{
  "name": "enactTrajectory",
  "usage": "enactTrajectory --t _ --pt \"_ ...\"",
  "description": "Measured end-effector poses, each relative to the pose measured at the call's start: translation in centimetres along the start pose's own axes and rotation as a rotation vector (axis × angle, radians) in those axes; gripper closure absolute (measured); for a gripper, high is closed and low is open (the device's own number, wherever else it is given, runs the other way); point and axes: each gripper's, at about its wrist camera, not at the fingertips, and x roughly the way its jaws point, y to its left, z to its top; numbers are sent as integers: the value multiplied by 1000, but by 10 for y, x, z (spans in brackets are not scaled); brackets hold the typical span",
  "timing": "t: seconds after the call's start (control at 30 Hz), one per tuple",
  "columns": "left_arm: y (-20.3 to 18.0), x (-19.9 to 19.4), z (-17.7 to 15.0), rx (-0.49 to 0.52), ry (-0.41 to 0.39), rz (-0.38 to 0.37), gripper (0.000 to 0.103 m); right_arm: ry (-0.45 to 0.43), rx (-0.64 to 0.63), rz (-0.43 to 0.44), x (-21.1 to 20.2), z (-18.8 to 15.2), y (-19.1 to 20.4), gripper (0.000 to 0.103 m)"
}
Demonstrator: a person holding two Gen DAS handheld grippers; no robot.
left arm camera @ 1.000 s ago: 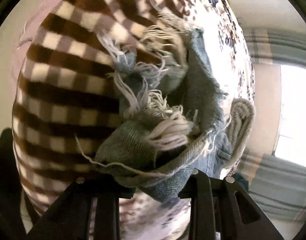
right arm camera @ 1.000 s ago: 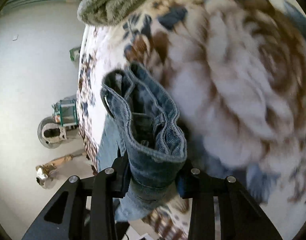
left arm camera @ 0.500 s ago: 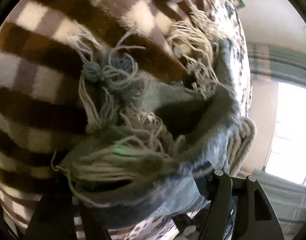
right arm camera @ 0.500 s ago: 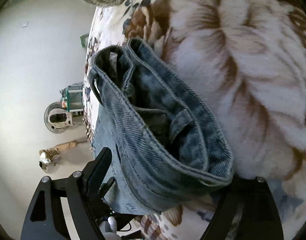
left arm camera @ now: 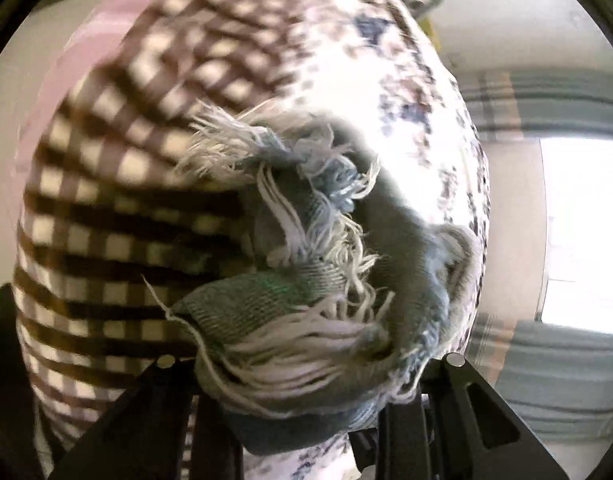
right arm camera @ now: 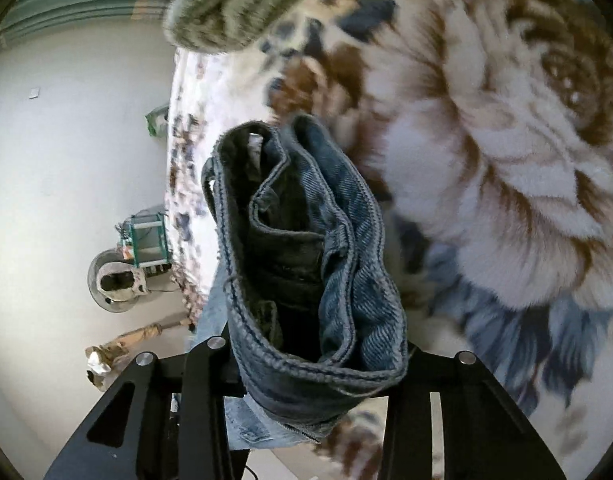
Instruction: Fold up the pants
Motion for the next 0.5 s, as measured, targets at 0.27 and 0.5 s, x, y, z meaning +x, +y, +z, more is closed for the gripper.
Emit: enactTrajectory --t 0.27,0.5 --pt "-113 -21 27 166 72 -51 82 -103 14 77 -69 24 85 64" --pt "-259 44 47 310 241 -208 82 -364 24 130 -155 95 153 64"
